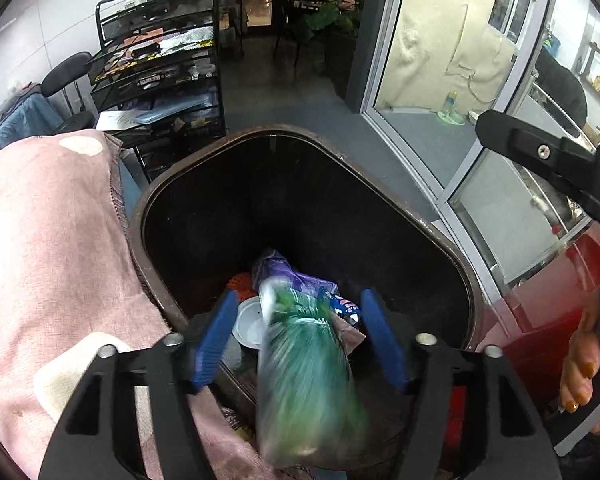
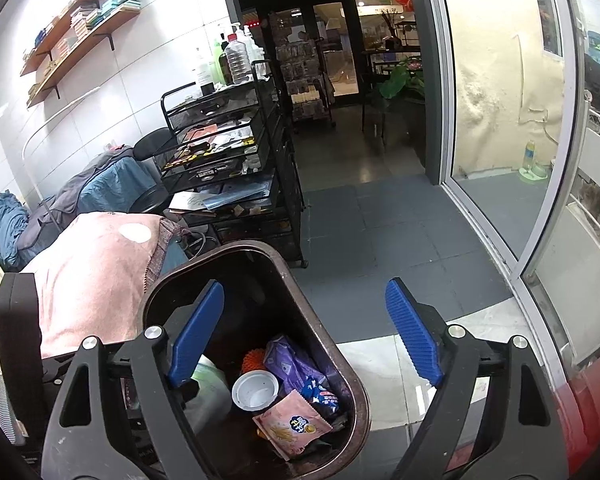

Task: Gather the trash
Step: 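Open the right tool over the bin while the left tool drops the green carton, then move both tools back to the bed and grasp the white wrapper with the right tool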

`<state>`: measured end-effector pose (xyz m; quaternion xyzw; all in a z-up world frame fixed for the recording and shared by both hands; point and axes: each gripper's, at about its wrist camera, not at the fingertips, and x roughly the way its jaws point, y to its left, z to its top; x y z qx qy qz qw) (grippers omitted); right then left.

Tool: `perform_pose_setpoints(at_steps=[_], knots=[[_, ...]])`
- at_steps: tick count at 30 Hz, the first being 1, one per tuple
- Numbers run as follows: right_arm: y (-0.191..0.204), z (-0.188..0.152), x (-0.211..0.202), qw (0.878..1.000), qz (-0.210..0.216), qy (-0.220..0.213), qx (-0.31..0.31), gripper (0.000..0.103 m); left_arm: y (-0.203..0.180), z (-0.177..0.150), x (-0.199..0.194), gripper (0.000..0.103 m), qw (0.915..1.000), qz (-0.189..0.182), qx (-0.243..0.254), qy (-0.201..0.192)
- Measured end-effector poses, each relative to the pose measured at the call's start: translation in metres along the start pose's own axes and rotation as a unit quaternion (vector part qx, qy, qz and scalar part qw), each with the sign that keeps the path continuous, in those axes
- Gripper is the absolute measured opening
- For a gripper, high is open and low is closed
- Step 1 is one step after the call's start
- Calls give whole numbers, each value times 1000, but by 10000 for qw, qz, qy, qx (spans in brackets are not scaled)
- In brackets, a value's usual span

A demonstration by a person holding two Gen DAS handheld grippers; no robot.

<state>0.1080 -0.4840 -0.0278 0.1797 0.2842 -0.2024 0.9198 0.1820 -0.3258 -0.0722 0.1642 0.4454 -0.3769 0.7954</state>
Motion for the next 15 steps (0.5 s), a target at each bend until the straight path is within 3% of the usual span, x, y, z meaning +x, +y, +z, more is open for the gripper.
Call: perform_pose_setpoints(at_steps=[6, 15], knots=[[1, -1, -1, 10000, 0, -47, 8, 88, -3, -3, -13, 76, 9995, 38, 93, -290], [7, -5, 0, 9996, 247, -112, -46, 92, -4, -19, -71, 89, 9929, 136, 198, -1168]])
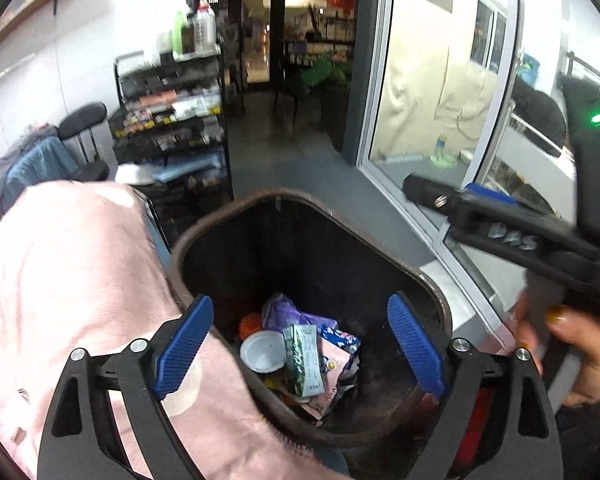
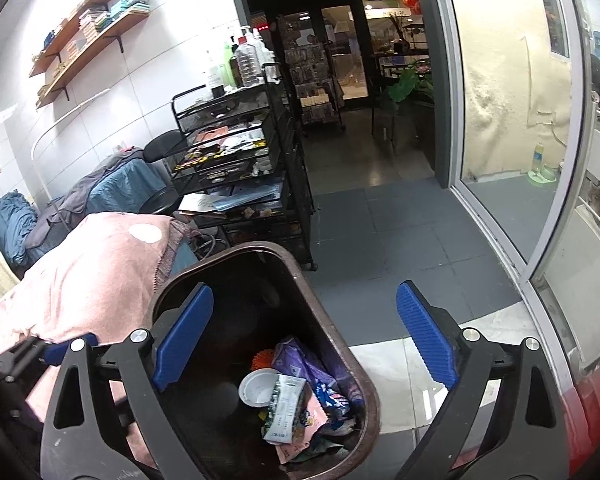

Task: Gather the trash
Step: 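Move both tools back to the bed and grasp the white wrapper with the right tool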

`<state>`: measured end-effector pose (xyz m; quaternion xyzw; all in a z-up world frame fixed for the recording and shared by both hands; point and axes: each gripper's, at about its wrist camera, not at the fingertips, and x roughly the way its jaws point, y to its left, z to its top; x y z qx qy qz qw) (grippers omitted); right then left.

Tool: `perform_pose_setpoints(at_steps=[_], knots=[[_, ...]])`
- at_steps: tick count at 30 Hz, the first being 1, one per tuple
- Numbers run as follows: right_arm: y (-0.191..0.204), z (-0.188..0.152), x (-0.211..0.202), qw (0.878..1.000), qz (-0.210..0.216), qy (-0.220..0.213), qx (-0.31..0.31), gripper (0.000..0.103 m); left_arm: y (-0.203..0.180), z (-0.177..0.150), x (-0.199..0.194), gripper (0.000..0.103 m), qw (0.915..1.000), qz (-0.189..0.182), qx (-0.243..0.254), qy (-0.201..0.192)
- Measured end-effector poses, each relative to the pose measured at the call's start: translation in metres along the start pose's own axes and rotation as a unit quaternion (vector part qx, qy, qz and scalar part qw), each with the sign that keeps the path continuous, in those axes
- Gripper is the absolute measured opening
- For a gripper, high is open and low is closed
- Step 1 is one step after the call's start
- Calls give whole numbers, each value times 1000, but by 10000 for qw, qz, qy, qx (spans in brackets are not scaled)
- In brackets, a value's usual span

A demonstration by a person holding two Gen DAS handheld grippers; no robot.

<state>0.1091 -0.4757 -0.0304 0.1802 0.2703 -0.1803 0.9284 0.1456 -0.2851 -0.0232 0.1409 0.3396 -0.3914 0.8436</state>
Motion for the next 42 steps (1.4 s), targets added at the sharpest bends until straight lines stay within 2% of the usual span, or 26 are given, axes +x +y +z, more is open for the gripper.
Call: perform_pose_setpoints(at_steps=[6, 9, 12, 17, 23, 26, 27, 30, 34, 38, 42], knots=[[16, -6, -4, 9991, 323, -143, -240, 95, 14, -9, -44, 96, 9977, 315, -56, -591], [32, -10, -5, 9983, 307, -218, -455, 95, 27, -16, -66, 97, 9938, 664, -184, -869], [52, -13, -7, 9965, 337, -311, -699, 95, 47, -25, -87, 97, 9905, 745, -460, -1060], [88, -20, -14, 9934, 755, -335, -800, 95, 76, -42, -114, 98, 9829, 1102, -834, -1213], [133, -25, -5, 9825, 1566, 226, -982, 95, 119, -66, -134, 98, 9745, 1527, -1265, -1056], [163, -31, -1, 9709, 1946, 529, -1290, 95, 137, -81, -144, 98, 9705, 1648, -1475, -958], [176, -34, 2, 9633, 2162, 751, -1403, 95, 144, -86, -147, 98, 9694, 1676, -1552, -902], [202, -40, 4, 9501, 2518, 947, -1579, 95, 161, -102, -157, 98, 9637, 1857, -1717, -850], [236, -53, 7, 9324, 2827, 1286, -1850, 95, 182, -119, -166, 98, 9543, 2165, -1904, -780], [276, -68, 9, 9094, 3017, 1688, -2313, 95, 201, -138, -176, 98, 9473, 2399, -2014, -674], [306, -81, 6, 8952, 3021, 1776, -2752, 95, 215, -155, -181, 98, 9405, 2651, -2073, -465]])
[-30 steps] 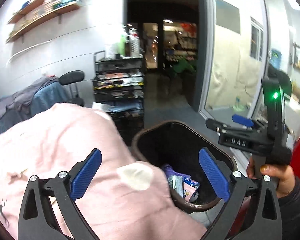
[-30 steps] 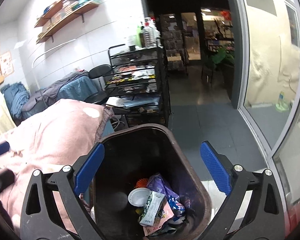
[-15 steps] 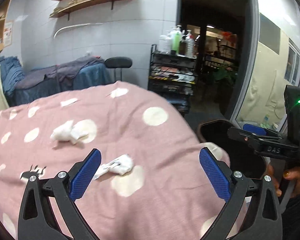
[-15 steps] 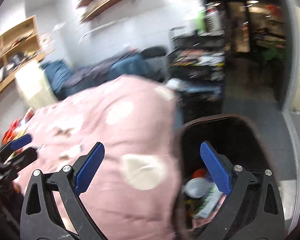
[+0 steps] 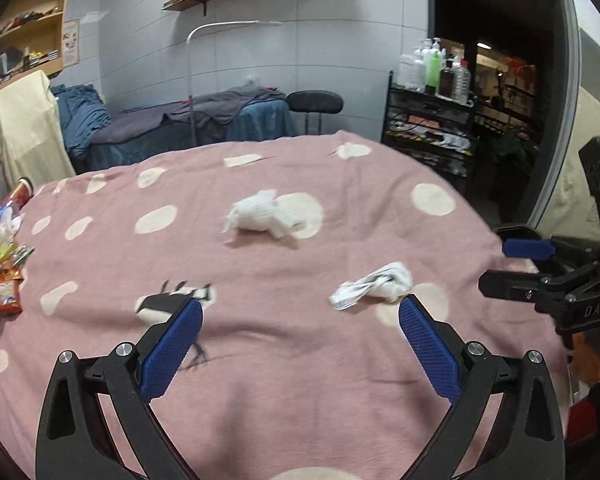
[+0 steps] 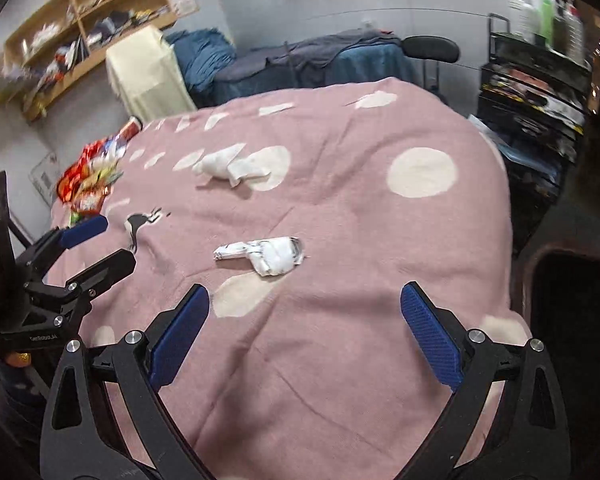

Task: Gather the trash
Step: 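Move both tools back to the bed and grasp the white wrapper with the right tool, then grasp the white tissue with the left tool while the right tool holds the wrapper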

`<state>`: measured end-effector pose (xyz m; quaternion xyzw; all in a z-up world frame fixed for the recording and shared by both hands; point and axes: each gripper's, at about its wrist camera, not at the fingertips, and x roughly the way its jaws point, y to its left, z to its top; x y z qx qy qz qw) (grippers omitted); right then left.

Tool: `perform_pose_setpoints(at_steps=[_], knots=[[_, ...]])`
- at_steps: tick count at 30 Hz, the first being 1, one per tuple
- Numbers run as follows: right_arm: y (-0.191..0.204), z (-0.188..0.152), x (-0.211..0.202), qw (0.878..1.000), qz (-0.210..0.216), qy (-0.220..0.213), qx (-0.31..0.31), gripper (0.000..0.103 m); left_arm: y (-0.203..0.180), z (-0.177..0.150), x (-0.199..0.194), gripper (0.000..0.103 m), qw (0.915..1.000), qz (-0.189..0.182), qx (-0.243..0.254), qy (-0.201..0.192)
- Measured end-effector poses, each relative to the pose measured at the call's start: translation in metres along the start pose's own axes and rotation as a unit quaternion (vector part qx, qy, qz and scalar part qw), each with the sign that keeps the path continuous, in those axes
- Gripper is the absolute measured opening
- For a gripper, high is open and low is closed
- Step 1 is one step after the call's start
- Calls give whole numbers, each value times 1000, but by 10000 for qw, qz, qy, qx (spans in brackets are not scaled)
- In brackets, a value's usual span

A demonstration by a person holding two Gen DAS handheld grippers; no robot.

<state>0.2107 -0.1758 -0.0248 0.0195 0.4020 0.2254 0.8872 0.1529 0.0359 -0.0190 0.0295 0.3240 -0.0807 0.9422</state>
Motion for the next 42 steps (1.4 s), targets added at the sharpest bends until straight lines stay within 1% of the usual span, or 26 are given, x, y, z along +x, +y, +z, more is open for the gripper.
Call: perform_pose_setpoints(at_steps=[2, 5, 9, 12, 14, 15, 16, 17, 18, 19, 20, 22, 25, 27, 30, 32, 38, 42], knots=[[9, 6, 11, 9999, 6, 104, -138, 95, 9, -4, 2, 98, 10000, 44, -31, 67], [16, 16, 33, 9985, 28, 466, -275, 95, 21, -9, 7, 98, 9997, 84, -127, 195], [32, 29, 65, 9943, 29, 915, -549, 95, 32, -9, 14, 98, 9986, -96, -364, 365], [48, 36, 86, 9889, -133, 1180, -891, 95, 38, -8, 19, 98, 9978, -113, -471, 457], [53, 39, 100, 9840, -301, 1373, -1093, 92, 40, -8, 21, 98, 9972, -174, -515, 519], [56, 39, 106, 9820, -329, 1462, -1146, 85, 41, -7, 23, 98, 9967, -199, -551, 562], [56, 40, 115, 9798, -326, 1587, -1168, 75, 42, -8, 24, 98, 9962, -221, -586, 604], [54, 41, 120, 9787, -321, 1672, -1148, 68, 43, -8, 26, 98, 9959, -243, -601, 633], [53, 41, 126, 9776, -315, 1762, -1108, 54, 43, -7, 27, 98, 9955, -273, -608, 668], [50, 40, 130, 9767, -268, 1853, -1045, 45, 43, -7, 28, 98, 9953, -287, -611, 688], [49, 41, 132, 9770, -235, 1864, -1012, 44, 43, -7, 29, 98, 9953, -284, -608, 697], [46, 41, 129, 9789, -223, 1777, -987, 37, 43, -5, 31, 98, 9954, -275, -583, 709], [47, 39, 120, 9805, -341, 1595, -1094, 32, 42, -2, 33, 98, 9959, -241, -513, 702], [46, 41, 116, 9820, -333, 1514, -1079, 31, 41, 3, 35, 98, 9964, -217, -456, 687], [43, 42, 104, 9866, -280, 1325, -914, 30, 41, 14, 41, 98, 9971, -147, -376, 638], [39, 42, 93, 9898, -230, 1183, -765, 30, 39, 23, 49, 97, 9972, -166, -339, 645], [35, 36, 61, 9943, -99, 899, -566, 30, 33, 51, 83, 97, 9973, -41, 75, 729], [30, 31, 43, 9960, -78, 745, -478, 30, 36, 67, 107, 97, 9965, -75, 16, 827]])
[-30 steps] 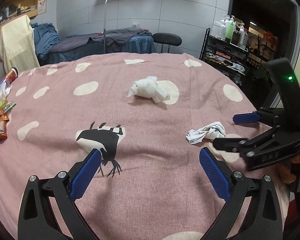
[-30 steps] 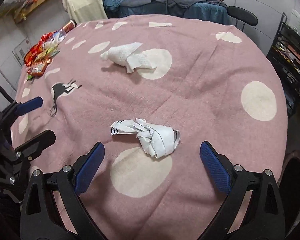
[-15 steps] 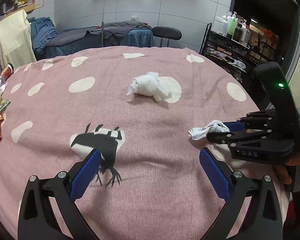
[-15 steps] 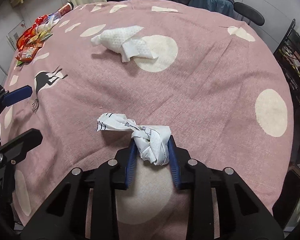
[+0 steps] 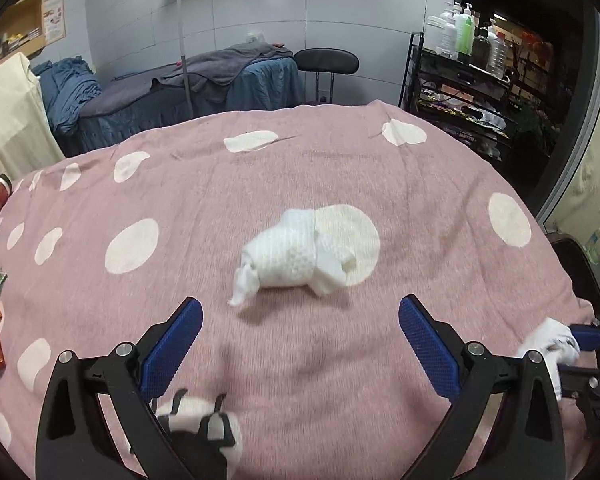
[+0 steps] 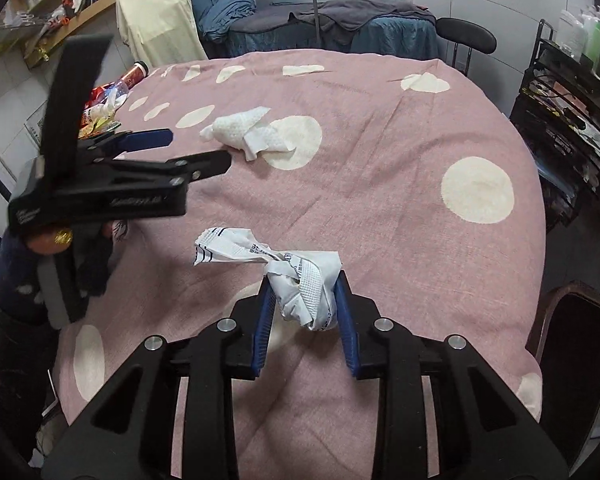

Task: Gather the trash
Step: 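Grasp the white tissue with the left tool while the right tool holds the wrapper, then carry the white wrapper and white tissue over the bin with both tools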

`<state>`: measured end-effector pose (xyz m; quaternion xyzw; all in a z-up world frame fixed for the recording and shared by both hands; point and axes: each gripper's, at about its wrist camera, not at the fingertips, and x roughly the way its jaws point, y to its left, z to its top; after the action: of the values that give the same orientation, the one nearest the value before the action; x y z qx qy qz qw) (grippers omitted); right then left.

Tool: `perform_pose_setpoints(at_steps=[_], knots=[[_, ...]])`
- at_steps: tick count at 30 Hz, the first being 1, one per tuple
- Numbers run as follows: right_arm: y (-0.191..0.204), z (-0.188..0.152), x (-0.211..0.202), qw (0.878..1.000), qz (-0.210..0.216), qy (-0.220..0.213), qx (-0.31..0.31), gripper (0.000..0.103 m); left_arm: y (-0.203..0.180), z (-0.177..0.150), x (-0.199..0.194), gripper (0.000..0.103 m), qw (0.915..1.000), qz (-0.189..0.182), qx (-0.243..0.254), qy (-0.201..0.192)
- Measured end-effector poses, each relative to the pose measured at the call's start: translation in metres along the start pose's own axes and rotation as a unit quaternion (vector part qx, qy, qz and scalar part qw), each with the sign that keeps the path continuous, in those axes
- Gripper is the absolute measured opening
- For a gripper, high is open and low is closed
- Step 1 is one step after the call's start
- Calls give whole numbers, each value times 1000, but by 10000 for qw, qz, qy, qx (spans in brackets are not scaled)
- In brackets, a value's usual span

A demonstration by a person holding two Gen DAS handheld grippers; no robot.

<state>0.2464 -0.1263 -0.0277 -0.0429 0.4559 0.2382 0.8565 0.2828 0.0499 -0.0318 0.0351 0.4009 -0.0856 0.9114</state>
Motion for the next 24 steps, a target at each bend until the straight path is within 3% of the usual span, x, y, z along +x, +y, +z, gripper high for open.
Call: perform_pose_setpoints(at_steps=[6, 8, 10, 13, 16, 24], knots=[[-12, -12, -22, 9993, 34, -228, 296, 30, 1, 18, 32, 97, 9997, 127, 125, 188], [-16, -17, -26, 9989, 49, -272, 382, 30, 2, 20, 40, 88, 9994, 88, 75, 317], [-20, -22, -29, 9984, 49, -300, 478, 30, 0, 19, 47, 65, 9988, 69, 114, 467], [-25, -27, -30, 9975, 65, -327, 620, 30, -4, 16, 48, 45, 9983, 223, 216, 493], [-32, -32, -32, 9961, 96, -368, 792, 30, -4, 14, 40, 39, 9989, 229, 197, 357], [-49, -45, -42, 9911, 201, -633, 1154, 30, -14, 3, 2, 38, 9999, 57, 78, -116]])
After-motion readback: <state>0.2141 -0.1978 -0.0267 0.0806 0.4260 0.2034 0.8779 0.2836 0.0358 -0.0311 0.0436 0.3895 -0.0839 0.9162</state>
